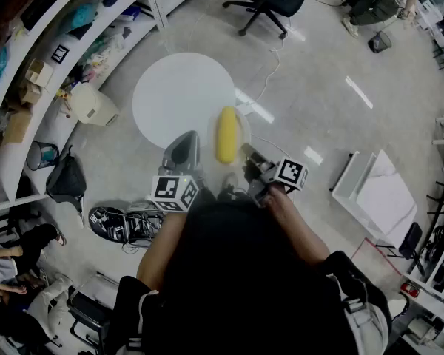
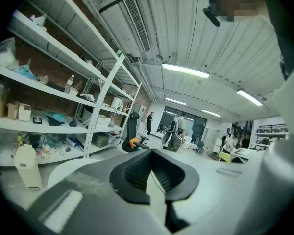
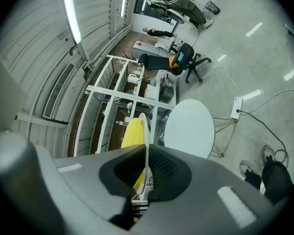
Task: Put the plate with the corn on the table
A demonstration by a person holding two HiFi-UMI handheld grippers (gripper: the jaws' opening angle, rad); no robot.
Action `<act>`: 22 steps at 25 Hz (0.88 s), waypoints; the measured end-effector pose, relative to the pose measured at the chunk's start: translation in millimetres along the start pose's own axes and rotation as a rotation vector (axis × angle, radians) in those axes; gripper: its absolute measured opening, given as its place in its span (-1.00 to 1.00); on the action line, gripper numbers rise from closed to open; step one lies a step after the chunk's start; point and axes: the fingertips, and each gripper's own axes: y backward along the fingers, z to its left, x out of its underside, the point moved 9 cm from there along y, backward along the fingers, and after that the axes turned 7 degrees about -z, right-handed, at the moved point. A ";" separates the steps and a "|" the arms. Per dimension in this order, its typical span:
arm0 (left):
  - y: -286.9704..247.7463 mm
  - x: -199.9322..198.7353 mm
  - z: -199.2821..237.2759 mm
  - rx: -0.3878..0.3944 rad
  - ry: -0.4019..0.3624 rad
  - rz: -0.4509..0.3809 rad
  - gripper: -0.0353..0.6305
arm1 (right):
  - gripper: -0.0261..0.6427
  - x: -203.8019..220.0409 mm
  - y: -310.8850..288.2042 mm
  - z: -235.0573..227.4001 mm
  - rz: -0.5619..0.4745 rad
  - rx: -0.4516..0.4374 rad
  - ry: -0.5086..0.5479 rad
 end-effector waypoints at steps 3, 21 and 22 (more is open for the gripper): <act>-0.6 -0.5 0.6 0.001 0.003 -0.001 -0.89 | -0.85 0.0 -1.7 1.5 0.000 -0.014 -0.007; 10.8 -3.9 3.1 0.007 0.005 -0.006 -0.89 | -0.85 8.6 1.0 4.6 -0.007 -0.009 0.013; 11.7 -4.9 4.6 0.008 0.005 -0.006 -0.89 | -0.85 10.1 0.5 4.5 -0.007 0.001 0.013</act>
